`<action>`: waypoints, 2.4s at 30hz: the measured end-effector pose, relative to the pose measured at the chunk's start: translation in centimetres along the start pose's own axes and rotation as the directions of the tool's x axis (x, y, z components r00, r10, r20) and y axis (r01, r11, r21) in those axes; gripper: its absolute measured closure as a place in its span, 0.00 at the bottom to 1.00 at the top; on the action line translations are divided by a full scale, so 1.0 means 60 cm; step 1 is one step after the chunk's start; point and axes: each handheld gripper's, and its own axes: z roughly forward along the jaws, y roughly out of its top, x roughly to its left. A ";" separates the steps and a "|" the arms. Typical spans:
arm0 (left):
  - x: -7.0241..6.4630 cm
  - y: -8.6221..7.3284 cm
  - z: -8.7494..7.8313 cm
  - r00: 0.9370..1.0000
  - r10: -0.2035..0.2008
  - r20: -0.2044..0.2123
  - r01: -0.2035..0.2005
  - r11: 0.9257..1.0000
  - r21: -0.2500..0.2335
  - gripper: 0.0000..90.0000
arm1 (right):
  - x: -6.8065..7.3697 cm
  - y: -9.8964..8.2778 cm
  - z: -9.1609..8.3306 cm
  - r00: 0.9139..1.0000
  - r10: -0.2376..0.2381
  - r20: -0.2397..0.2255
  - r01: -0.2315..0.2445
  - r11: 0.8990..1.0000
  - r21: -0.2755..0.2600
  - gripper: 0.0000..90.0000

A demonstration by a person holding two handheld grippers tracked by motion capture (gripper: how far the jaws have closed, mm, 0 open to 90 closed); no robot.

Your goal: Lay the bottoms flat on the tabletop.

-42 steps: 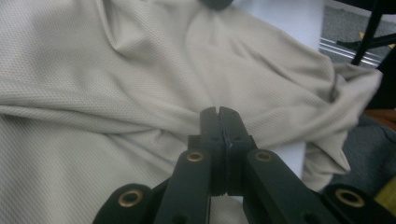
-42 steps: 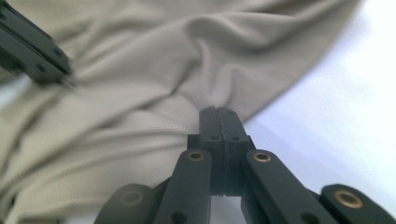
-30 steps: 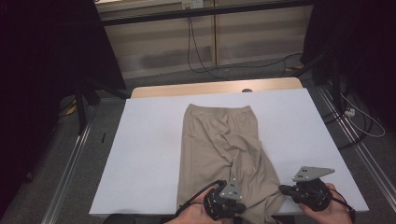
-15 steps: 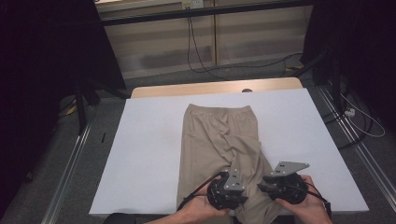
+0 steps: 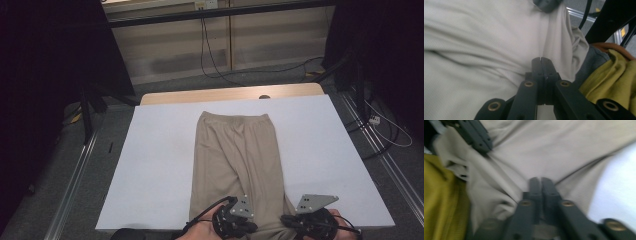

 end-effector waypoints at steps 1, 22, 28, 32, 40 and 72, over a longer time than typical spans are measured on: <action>0.004 -0.002 -0.006 1.000 -0.015 0.006 0.015 1.000 -0.015 0.98 | -0.002 0.002 -0.001 1.000 0.007 0.012 -0.007 1.000 -0.015 0.80; 0.050 0.003 0.004 0.990 -0.036 -0.139 0.026 0.997 -0.074 0.79 | -0.073 -0.008 -0.018 0.986 0.053 0.160 -0.055 0.998 0.010 1.00; 0.048 0.002 -0.003 0.993 -0.057 -0.103 0.051 0.997 -0.060 0.94 | -0.080 -0.017 -0.033 0.985 0.096 0.145 -0.094 0.995 -0.023 0.96; 0.050 -0.004 -0.017 0.990 -0.060 -0.130 0.050 0.996 -0.078 0.93 | -0.083 -0.009 -0.031 0.980 0.109 0.164 -0.099 0.993 -0.065 0.83; 0.077 -0.018 -0.055 0.960 -0.114 -0.256 0.078 0.986 -0.147 0.60 | -0.103 0.013 -0.010 0.959 0.174 0.222 -0.148 0.981 -0.125 0.58; 0.136 -0.126 -0.195 0.804 -0.333 -0.493 0.105 0.895 -0.433 0.06 | -0.102 0.040 -0.026 0.943 0.265 0.200 -0.163 0.895 -0.416 0.07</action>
